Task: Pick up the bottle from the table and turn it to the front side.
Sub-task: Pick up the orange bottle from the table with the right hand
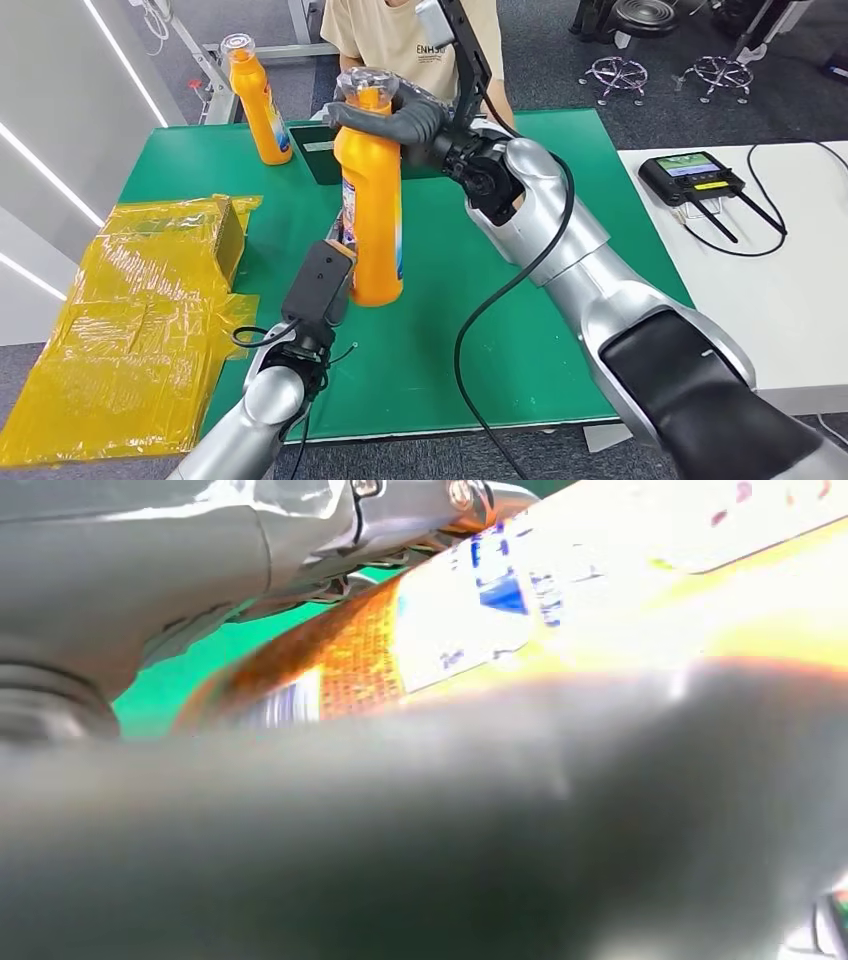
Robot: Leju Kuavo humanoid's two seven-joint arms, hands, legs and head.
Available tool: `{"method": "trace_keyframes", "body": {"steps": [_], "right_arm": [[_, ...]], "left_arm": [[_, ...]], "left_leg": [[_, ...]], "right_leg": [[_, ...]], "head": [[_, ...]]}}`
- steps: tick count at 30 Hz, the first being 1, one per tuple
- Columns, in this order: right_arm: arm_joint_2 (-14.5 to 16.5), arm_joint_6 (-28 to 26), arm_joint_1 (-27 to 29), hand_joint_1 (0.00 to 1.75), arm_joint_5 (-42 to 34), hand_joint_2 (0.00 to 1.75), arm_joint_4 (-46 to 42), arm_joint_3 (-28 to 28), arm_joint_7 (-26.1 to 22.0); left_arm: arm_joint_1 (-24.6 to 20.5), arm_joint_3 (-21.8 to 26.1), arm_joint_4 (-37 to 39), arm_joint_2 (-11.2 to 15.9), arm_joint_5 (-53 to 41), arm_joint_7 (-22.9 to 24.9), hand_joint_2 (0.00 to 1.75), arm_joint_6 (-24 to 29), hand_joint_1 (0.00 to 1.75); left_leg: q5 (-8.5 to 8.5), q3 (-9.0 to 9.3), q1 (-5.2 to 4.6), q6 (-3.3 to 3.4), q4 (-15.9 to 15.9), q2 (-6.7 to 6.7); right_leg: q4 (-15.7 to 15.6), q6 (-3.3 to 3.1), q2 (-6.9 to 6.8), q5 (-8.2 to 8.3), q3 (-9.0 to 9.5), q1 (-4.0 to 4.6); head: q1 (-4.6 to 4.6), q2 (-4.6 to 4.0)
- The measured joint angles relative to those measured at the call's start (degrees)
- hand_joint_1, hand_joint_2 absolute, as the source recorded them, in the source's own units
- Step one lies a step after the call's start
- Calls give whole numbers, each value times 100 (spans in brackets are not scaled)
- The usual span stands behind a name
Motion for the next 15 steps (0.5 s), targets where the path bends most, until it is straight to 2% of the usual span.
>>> {"method": "trace_keyframes", "body": {"steps": [5,9,11,15], "right_arm": [[-25,-92,-57,175,-2,175,39,-65,7],[-104,-148,-57,175,-8,175,-14,-129,28],[-152,-162,-56,175,-13,175,-79,-149,39],[-262,-173,-16,175,-5,175,-240,-159,62]], "left_arm": [[-38,-171,169,-97,83,136,175,-164,3],[-93,-330,310,-100,45,299,175,-295,168],[-104,-403,405,-99,54,330,175,-382,175],[-147,-514,548,-99,148,315,175,-522,175]], "left_leg": [[0,0,0,0,1,2],[0,0,0,0,2,1],[0,1,0,0,2,2],[0,0,0,0,3,1]], "right_leg": [[0,0,2,0,-1,0],[0,1,1,1,-1,0],[0,1,3,1,-1,0],[0,2,1,1,-1,0]], "head": [[-1,0],[-1,0],[-1,0],[-1,0]]}}
